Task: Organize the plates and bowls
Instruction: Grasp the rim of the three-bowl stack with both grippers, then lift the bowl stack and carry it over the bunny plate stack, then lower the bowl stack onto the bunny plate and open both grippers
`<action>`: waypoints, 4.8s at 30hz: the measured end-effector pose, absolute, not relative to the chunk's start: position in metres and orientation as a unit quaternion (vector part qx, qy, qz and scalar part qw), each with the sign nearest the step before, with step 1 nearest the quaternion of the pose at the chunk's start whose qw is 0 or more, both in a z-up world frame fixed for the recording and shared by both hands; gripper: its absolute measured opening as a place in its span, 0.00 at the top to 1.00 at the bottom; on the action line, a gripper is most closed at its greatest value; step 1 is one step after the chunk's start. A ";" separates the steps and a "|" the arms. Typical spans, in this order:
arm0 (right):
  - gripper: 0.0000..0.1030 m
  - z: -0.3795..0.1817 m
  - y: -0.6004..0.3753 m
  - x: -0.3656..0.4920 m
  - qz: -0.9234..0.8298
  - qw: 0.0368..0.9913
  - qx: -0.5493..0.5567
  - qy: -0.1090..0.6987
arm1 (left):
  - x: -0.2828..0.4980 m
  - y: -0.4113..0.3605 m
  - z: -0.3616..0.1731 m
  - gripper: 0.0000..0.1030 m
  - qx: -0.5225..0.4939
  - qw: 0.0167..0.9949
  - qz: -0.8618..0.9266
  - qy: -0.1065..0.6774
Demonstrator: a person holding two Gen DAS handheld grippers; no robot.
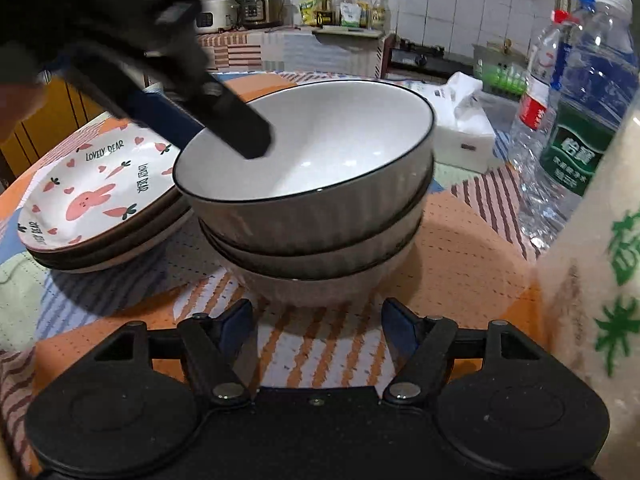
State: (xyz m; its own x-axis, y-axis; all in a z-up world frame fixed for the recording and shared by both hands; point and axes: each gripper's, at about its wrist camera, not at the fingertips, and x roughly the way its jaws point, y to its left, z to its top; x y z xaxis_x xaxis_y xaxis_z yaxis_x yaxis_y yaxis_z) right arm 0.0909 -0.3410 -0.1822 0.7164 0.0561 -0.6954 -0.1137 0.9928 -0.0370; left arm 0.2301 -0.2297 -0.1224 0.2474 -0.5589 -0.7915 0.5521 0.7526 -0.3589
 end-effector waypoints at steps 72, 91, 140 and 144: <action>0.05 -0.128 -0.214 0.132 0.236 0.926 -0.098 0.277 | 0.210 -0.068 -0.072 0.67 -0.032 0.838 -0.234 0.492; 0.05 -0.163 -0.205 0.155 0.243 0.907 -0.099 0.329 | 0.230 -0.065 -0.118 0.67 -0.048 0.835 -0.208 0.507; 0.04 -0.077 -0.224 0.098 0.018 0.928 -0.036 0.371 | 0.115 -0.018 -0.014 0.55 0.011 0.914 -0.142 0.380; 0.04 -0.061 -0.233 0.094 0.010 0.923 0.011 0.385 | 0.096 -0.007 -0.002 0.52 0.021 0.917 -0.135 0.375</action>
State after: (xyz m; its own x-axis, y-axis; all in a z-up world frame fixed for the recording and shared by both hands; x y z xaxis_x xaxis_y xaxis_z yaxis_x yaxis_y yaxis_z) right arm 0.0937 -0.2332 -0.0613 0.7034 0.0261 -0.7103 -0.0098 0.9996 0.0270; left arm 0.0956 -0.0065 -0.0016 0.6819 -0.2317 -0.6938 0.2626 0.9628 -0.0634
